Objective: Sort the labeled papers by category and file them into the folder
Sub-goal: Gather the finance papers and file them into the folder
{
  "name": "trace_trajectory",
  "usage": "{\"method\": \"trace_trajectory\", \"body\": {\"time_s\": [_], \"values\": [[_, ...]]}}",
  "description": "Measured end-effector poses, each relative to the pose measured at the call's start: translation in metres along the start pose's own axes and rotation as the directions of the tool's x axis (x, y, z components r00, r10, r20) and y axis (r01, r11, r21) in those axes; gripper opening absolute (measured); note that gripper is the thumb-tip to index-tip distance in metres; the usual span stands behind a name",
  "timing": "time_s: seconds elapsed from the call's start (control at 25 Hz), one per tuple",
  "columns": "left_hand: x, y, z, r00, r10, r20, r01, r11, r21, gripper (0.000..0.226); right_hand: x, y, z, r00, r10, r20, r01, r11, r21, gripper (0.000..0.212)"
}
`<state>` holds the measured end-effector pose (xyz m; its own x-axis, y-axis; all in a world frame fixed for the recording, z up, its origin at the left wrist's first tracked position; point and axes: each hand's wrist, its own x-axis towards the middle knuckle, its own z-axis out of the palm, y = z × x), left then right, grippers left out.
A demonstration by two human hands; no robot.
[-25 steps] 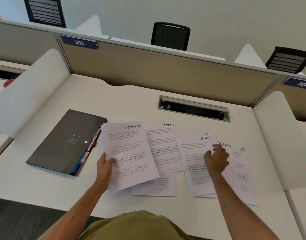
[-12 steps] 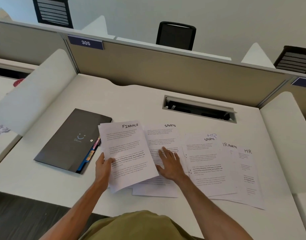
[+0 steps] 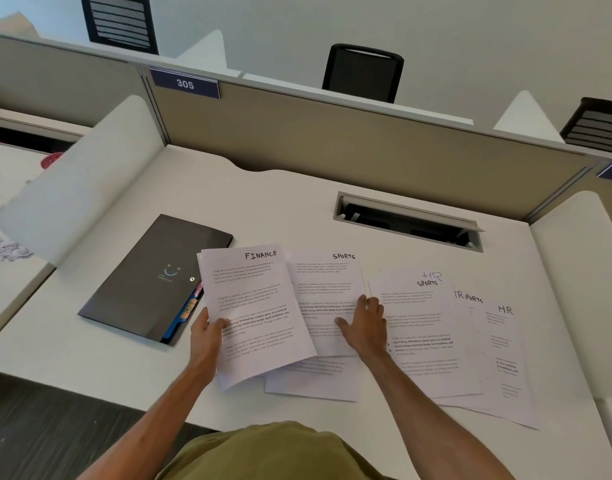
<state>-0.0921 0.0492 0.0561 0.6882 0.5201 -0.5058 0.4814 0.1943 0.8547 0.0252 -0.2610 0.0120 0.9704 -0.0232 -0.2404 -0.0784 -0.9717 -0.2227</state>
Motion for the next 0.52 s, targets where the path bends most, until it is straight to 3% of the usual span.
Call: {"method": "trace_trajectory", "body": {"time_s": [0.12,0.24,0.32,0.52], "values": [[0.003,0.002,0.001,1.000,0.011,0.013,-0.011,1.000,0.014,0.040,0.004,-0.004,-0.001,0.999,0.009,0.042,-0.011,0.999,0.037,0.097],[0.006,0.003,0.002,1.000,0.014,0.019,-0.014,1.000,0.013,0.040,0.011,-0.006,-0.008,0.991,0.134,0.023,-0.136,0.972,0.193,0.091],[0.006,0.004,0.003,1.000,0.019,0.023,-0.019,1.000,0.015,0.040,0.013,-0.002,-0.011,0.975,0.221,0.005,-0.212,0.928,0.307,0.079],[0.006,0.002,0.006,1.000,0.015,0.019,-0.015,1.000,0.016,0.040,0.007,0.020,-0.032,0.962,0.263,-0.070,-0.194,0.843,0.501,0.032]]}}
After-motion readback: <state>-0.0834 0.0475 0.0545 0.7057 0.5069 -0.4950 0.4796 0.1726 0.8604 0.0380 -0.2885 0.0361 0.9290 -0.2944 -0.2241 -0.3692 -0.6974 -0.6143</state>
